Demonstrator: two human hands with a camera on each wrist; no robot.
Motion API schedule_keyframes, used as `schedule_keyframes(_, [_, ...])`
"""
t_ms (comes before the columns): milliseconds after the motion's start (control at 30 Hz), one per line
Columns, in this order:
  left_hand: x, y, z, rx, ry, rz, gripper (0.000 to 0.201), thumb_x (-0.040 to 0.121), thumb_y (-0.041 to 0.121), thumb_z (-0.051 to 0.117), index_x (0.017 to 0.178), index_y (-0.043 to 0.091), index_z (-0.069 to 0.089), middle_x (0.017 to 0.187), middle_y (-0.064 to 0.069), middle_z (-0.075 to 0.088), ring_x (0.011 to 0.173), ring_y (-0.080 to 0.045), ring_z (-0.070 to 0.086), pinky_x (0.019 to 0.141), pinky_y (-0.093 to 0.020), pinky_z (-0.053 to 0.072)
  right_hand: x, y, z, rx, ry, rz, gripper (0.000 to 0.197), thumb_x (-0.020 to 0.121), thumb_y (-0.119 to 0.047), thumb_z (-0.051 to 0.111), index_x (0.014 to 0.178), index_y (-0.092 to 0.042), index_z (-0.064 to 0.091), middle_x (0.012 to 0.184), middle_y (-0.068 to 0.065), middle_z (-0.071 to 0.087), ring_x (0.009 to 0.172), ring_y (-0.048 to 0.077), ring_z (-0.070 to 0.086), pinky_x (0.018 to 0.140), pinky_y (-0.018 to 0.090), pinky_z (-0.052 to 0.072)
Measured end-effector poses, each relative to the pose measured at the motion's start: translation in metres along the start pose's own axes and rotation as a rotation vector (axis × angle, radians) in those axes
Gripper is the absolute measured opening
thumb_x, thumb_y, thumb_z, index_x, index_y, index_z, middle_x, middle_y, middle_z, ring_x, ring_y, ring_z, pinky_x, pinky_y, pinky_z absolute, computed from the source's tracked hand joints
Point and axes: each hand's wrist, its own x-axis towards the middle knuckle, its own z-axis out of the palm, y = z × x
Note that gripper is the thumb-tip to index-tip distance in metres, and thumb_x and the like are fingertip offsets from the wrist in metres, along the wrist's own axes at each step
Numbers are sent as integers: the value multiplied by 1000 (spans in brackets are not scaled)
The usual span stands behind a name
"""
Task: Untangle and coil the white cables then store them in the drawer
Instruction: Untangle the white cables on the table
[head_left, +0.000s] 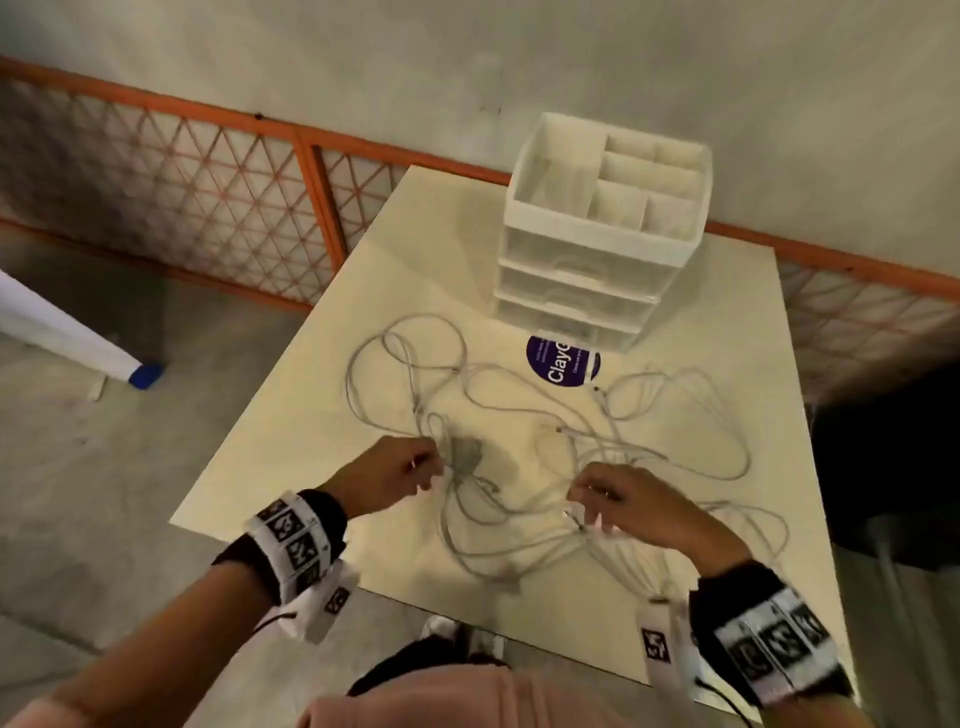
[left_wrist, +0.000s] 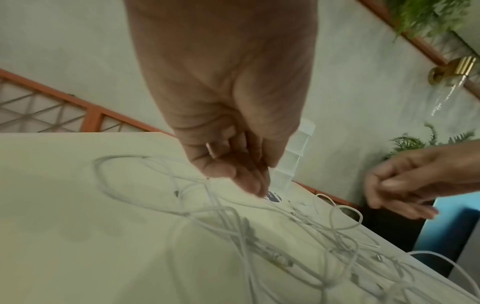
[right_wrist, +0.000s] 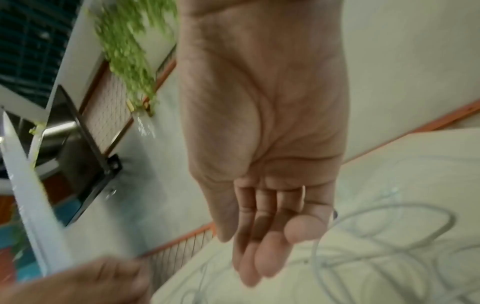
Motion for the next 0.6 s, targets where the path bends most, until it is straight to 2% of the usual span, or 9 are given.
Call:
schedule_keyframes(33, [13, -1, 1, 39, 73, 49, 13, 95, 15, 50, 89, 8, 60, 72, 7, 60, 61, 3, 56, 60, -14, 44, 19, -2, 3, -22, 9, -25, 13, 95, -22, 53, 86, -19, 62, 69, -4, 65, 50, -1, 56, 53, 11, 43])
schedule_keyframes(100, [33, 6, 1, 135, 141, 117, 8, 91, 13, 55, 84, 14, 58, 71, 7, 57, 61, -2, 53, 61, -15, 42, 49, -13, 9, -88, 11, -51, 14, 95, -20, 51, 96, -12, 63, 79, 1, 64, 59, 4, 55, 57, 15, 44])
schedule_keyframes(167, [50, 10, 8, 235, 129, 115, 4, 89, 14, 58, 85, 12, 59, 77, -1, 59, 67, -10, 52, 67, -25, 45, 78, -18, 20, -190, -1, -95, 19, 95, -17, 51, 107, -7, 62, 91, 5, 62, 72, 12, 54, 67, 23, 41])
schedule_keyframes(200, [56, 8, 15, 307, 144, 108, 8, 88, 17, 59, 87, 9, 60, 83, -5, 61, 73, -18, 55, 72, -32, 46, 90, -16, 29, -219, 1, -112, 21, 94, -14, 50, 111, -6, 60, 96, 8, 61, 78, 15, 52, 70, 23, 39])
schedule_keyframes(300, [70, 4, 28, 565, 152, -35, 27, 85, 35, 60, 97, 11, 61, 100, -8, 63, 96, -27, 57, 88, -37, 38, 114, -15, 42, -209, 26, -129, 29, 93, -8, 49, 121, -7, 54, 98, 9, 51, 85, 18, 49, 78, 28, 40])
schedule_keyframes(333, [74, 3, 32, 654, 127, -90, 29, 85, 37, 58, 99, 11, 60, 105, -8, 64, 102, -28, 56, 92, -37, 35, 120, -16, 45, -199, 35, -131, 31, 92, -7, 50, 123, -7, 53, 100, 11, 51, 86, 20, 49, 81, 31, 42])
schedule_keyframes(400, [77, 2, 41, 730, 95, -172, 25, 87, 29, 54, 103, 11, 60, 110, -10, 65, 108, -30, 55, 95, -37, 32, 127, -16, 49, -177, 36, -133, 33, 91, -7, 51, 124, -7, 53, 108, 16, 56, 90, 26, 53, 83, 31, 41])
schedule_keyframes(500, [79, -2, 42, 519, 103, -231, 22, 88, 25, 55, 103, 10, 62, 111, -9, 65, 108, -30, 57, 93, -35, 35, 129, -17, 47, -113, -6, -116, 32, 91, -8, 51, 122, -7, 56, 109, 16, 64, 91, 26, 60, 76, 26, 42])
schedule_keyframes(600, [80, 7, 26, 121, 191, -194, 21, 88, 23, 61, 95, 4, 65, 94, -8, 65, 90, -24, 60, 80, -31, 44, 125, -24, 33, 15, 8, -119, 31, 91, -11, 54, 122, -8, 54, 106, 14, 70, 86, 23, 65, 72, 27, 49])
